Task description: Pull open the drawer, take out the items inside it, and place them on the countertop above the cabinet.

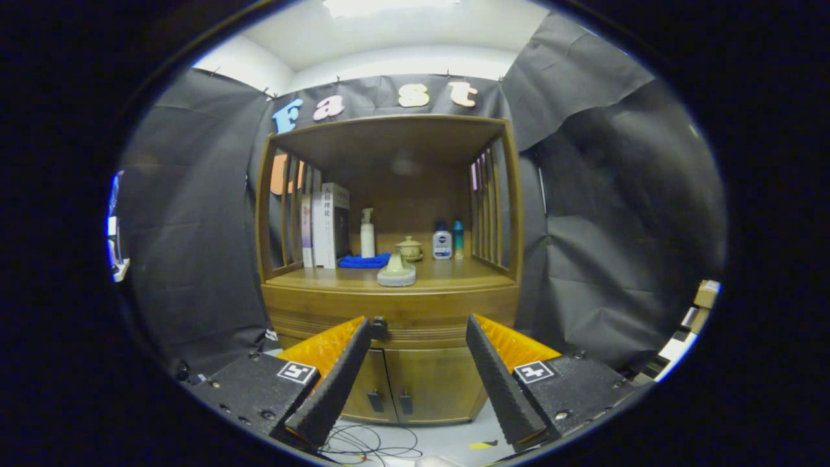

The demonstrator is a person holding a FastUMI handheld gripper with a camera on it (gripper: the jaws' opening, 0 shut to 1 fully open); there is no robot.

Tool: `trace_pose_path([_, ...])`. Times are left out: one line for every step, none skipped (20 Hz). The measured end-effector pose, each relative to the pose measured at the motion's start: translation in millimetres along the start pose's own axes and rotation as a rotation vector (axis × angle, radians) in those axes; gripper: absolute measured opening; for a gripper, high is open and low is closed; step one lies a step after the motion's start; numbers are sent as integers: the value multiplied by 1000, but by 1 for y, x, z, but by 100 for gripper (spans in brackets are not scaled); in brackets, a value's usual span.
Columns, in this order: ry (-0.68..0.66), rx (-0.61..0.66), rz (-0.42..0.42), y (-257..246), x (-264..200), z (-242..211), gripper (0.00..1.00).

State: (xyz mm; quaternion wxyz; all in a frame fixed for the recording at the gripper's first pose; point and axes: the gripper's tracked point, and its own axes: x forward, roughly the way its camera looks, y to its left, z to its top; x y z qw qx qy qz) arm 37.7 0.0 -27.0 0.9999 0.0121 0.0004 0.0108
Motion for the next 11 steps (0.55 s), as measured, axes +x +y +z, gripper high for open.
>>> trace_pose_path([7, 10, -12, -8, -6, -4, 96])
trace_pose_path([15, 20, -22, -15, -11, -8, 96])
trace_pose_path([18, 24, -28, -22, -17, -10, 96])
trace_pose_path([16, 24, -36, -27, -21, -10, 96])
trace_pose_path([9, 16, -43, -31, -24, -7, 96])
trace_pose_path([10, 6, -51, -36, -27, -7, 96])
trace_pose_path([4, 0, -51, -37, -29, -5, 96])
trace_pose_path([3, -3, -51, -37, -31, -3, 96])
trace_pose_path([1, -1, -49, -38, -34, -1, 96])
trace_pose_path([7, 2, -45, -36, -36, -1, 96])
trace_pose_path([3, -1, -37, -34, -37, -1, 96])
